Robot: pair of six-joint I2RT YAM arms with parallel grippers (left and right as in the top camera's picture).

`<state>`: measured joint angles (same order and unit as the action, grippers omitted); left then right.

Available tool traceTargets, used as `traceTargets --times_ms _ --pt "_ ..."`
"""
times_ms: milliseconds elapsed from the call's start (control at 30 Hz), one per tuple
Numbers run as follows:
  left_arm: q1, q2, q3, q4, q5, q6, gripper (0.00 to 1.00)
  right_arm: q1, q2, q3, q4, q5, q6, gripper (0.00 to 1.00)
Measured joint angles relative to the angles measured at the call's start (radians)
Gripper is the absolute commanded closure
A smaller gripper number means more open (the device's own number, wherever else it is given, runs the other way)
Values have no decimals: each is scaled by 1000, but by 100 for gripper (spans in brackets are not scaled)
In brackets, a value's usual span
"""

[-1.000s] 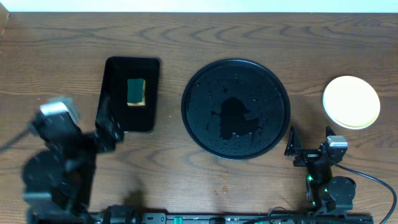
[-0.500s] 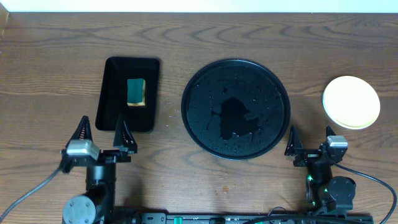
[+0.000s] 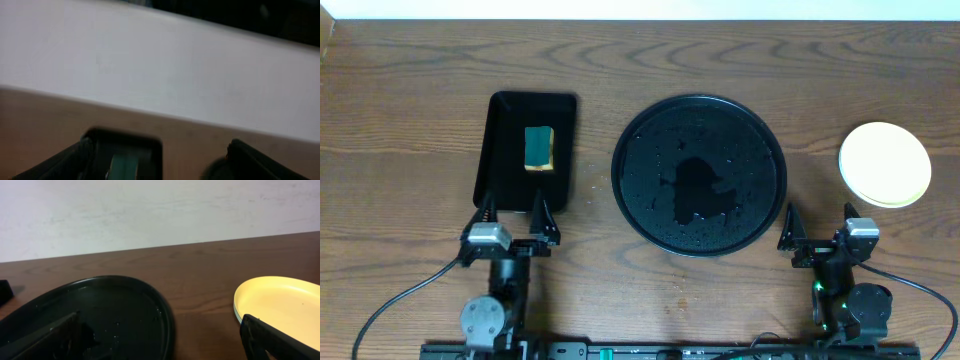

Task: Clean dirty plates on tray and stack at the side

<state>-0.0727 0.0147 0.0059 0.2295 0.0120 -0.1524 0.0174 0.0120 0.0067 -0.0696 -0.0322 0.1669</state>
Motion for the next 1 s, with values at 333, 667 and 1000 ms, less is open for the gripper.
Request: traceTargets --times_ms 333,667,1000 --pt "-2 -3 1 -222 -94 0 14 0 0 0 1 0 0 1" --pt "-2 -4 8 -241 -97 4 14 0 0 0 0 0 0 1" --pt "-2 -4 9 -243 -97 4 14 0 0 0 0 0 0 1"
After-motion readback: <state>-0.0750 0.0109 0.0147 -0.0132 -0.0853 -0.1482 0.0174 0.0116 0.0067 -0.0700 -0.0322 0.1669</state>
